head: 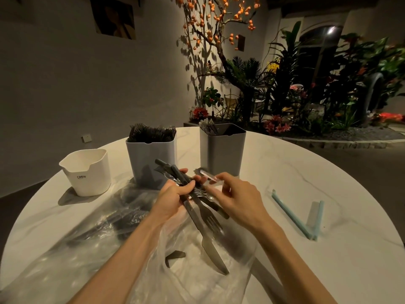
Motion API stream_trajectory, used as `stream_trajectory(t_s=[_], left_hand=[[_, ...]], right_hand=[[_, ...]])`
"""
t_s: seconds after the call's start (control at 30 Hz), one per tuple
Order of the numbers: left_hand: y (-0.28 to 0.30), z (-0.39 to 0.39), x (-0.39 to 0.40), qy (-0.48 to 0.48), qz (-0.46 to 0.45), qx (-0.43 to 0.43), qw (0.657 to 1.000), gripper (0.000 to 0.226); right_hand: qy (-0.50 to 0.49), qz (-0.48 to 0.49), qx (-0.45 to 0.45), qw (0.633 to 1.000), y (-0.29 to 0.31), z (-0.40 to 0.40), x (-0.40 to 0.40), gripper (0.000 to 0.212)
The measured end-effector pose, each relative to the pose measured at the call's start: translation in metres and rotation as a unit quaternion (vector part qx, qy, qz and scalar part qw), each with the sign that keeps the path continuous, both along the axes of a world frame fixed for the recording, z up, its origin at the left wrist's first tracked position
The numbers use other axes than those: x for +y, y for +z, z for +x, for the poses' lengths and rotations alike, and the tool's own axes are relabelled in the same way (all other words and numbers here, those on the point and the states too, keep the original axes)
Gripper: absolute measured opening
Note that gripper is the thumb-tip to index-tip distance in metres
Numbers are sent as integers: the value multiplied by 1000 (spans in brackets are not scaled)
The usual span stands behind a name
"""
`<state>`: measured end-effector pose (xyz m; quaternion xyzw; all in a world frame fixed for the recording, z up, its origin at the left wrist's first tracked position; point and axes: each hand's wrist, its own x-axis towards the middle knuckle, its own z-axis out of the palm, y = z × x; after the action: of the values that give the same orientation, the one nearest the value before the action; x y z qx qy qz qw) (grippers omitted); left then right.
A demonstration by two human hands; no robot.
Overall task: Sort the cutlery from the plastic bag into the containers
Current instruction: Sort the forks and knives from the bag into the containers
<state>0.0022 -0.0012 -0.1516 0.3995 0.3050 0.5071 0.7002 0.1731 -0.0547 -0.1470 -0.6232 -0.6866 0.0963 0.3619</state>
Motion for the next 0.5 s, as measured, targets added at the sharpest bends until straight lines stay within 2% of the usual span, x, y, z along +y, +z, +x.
stream_trajectory(t_s=[0.07,0.17,0.33,0.4,0.5], left_hand=[[-2,0,0,1,-12,9,1000,38],[-4,0,1,-2,-12,32,999,35],[-5,1,1,-29,-10,13,999,33],[-6,1,3,-24,-4,32,999,33],[-3,1,3,-29,8,44,999,24]], right_hand=[[-15,-11,-67,998,-4,-1,1,36],[-26,2,-35,999,-3,6,1,30],[-40,-9,-5,999,0,16,3,19],[-28,-27,-2,999,2,22,4,18],[0,-64,60,996,5,26,2,23]])
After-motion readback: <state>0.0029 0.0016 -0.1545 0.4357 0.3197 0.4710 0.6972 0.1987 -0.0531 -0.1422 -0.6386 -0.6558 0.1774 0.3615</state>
